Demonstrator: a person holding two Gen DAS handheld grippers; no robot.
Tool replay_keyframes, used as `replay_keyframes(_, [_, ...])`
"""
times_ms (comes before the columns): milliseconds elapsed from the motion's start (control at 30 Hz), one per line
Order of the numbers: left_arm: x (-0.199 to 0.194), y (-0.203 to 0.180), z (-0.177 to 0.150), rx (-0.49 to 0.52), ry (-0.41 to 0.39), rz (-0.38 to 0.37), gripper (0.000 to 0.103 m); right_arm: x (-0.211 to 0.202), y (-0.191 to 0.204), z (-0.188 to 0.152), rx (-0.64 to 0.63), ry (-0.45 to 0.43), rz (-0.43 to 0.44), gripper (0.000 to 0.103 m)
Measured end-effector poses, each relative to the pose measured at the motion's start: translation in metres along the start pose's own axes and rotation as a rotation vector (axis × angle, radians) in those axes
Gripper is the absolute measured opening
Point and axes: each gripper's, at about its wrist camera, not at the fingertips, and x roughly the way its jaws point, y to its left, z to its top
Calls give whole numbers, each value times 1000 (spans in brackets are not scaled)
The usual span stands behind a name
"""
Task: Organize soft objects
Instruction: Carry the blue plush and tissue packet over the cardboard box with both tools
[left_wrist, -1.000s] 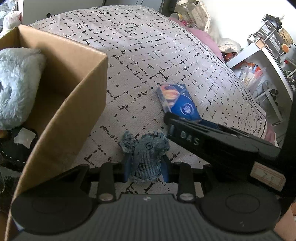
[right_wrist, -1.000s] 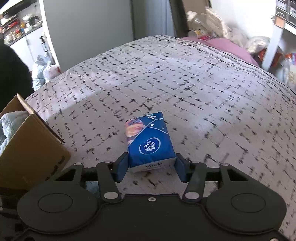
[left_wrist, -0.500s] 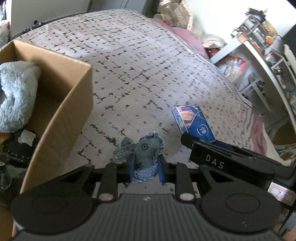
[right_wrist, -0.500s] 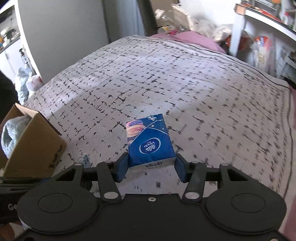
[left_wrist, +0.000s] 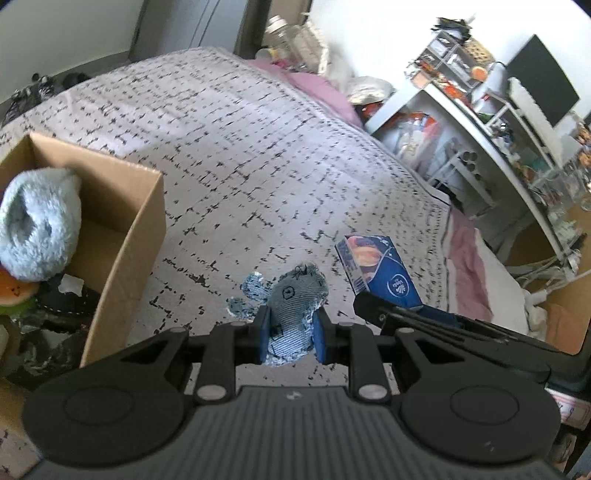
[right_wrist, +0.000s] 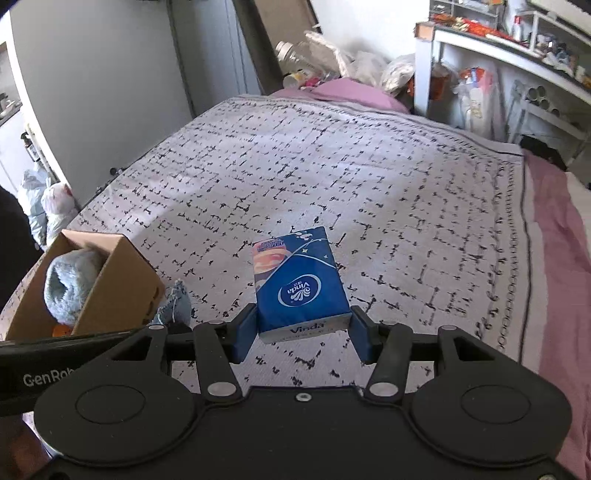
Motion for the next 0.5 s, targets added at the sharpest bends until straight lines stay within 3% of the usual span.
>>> replay_keyframes(500, [-65,15,-3,15,-79,-67,23,-55,36,-6,4,-48,-17,51])
